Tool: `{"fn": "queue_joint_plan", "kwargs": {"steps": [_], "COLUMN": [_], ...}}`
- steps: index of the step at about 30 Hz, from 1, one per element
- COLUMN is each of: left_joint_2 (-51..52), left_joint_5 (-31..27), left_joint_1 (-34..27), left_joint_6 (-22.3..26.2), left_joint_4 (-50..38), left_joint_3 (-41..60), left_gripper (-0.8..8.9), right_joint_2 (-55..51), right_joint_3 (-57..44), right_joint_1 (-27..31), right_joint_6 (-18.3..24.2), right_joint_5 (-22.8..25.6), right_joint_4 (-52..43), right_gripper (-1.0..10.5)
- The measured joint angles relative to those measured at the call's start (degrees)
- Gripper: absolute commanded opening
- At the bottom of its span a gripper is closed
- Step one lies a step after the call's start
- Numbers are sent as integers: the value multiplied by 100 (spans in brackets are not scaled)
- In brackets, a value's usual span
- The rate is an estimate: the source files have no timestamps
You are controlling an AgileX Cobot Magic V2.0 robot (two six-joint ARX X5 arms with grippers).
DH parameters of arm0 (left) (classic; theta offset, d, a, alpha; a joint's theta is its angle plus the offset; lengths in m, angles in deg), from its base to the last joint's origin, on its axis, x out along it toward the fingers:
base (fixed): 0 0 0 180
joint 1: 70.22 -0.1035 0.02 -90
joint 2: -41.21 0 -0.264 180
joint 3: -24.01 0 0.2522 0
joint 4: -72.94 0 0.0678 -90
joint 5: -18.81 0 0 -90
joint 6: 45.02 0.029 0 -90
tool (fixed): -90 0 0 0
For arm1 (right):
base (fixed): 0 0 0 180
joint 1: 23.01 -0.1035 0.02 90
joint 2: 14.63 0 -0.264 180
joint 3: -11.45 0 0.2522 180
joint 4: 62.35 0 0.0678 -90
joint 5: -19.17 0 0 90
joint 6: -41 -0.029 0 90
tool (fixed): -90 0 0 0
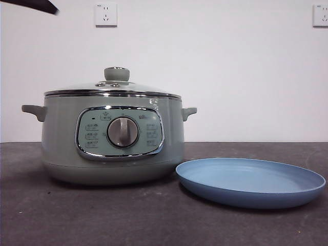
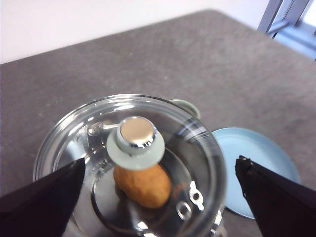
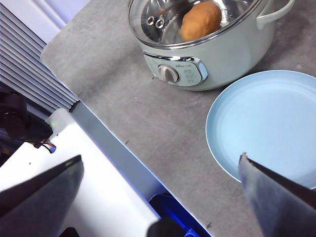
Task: Take the potato out from the steamer,put the potato on the plate,close the lid
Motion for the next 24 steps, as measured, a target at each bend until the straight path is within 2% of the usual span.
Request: {"fn": "queue_joint_plan", "kwargs": {"steps": [9,21,22,24], "left_joint_2": [-1650,-2494,-2505,-2511], "left_joint_5": [-743,-1054,-1060,-1071], "left_joint_1": [557,715,719,739], "left_joint_6": [334,525,527,529], "left_joint_4": [-63,-256,-260,-289], "left_joint_3": [-911,-964,-964,-964], "left_gripper": [649,646,624,510], "right_joint_2": [0,0,0,0], "right_joint_3": [0,0,0,0], "right_joint_1": [0,0,0,0], "right_joint_6": [0,0,0,2], "right_joint_5": [2,0,0,0], "right_joint_4": [0,0,0,0], "right_gripper": [599,599,599,599]}}
